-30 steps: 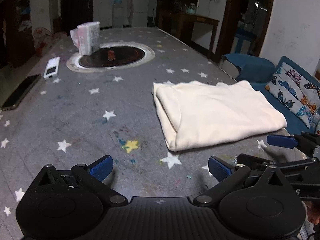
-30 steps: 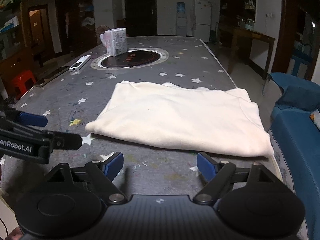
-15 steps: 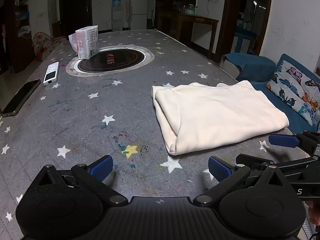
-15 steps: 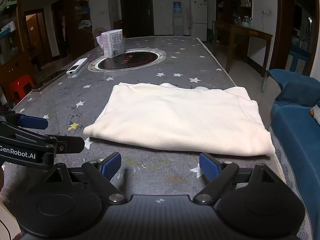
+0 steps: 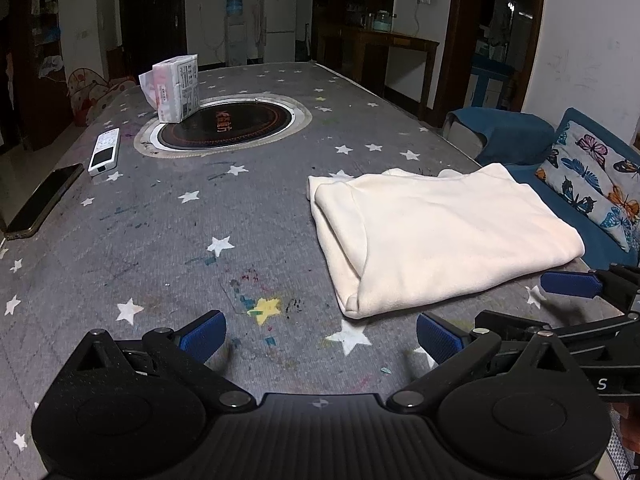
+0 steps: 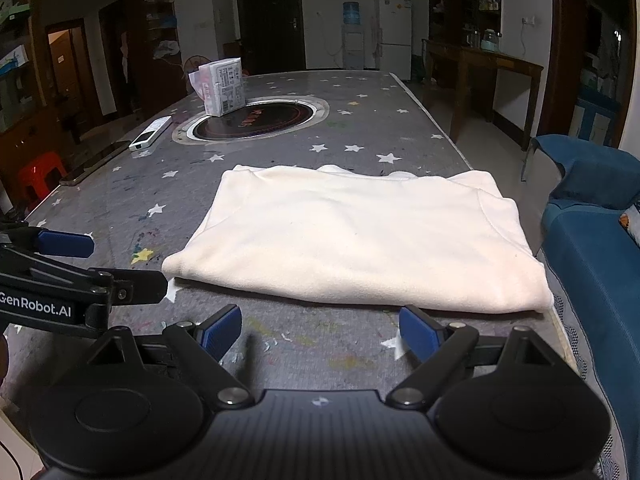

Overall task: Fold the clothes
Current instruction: 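Withdraw both open grippers back from the folded shirt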

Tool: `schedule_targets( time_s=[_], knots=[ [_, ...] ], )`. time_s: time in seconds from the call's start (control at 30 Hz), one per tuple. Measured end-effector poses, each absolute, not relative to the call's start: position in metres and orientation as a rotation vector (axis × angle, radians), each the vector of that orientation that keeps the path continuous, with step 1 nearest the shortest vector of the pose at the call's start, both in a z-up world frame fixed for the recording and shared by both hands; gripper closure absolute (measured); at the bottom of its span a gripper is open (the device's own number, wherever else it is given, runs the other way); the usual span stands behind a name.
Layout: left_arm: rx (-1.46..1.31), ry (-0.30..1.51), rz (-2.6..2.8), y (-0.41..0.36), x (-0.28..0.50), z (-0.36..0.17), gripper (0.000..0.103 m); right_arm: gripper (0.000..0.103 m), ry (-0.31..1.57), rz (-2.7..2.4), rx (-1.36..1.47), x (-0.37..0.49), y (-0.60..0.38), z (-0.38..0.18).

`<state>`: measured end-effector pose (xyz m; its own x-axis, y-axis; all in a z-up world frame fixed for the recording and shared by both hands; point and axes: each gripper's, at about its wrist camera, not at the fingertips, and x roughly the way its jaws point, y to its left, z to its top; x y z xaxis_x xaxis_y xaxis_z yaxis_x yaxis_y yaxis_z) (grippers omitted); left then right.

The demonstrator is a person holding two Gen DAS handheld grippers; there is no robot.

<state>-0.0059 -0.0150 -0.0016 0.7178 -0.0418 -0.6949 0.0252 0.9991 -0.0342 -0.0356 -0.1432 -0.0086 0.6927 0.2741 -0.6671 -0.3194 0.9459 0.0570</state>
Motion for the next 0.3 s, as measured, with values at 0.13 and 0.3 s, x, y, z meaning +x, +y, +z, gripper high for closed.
schedule_targets(
  time_s=[0.13, 0.3],
  knots=[
    [-0.025, 0.769, -0.037, -0.0141, -0.0029, -0.0009, 0.000, 0.015, 0.732, 0.330, -0.063, -0.0330, -0.1434, -0.0082],
    [-0.026, 0.775, -0.024, -0.0105, 0.0029, -0.0009, 0.000, 0.013, 0.727, 0.334, -0.062, -0.0299, -0.1429, -0.0069]
  ],
)
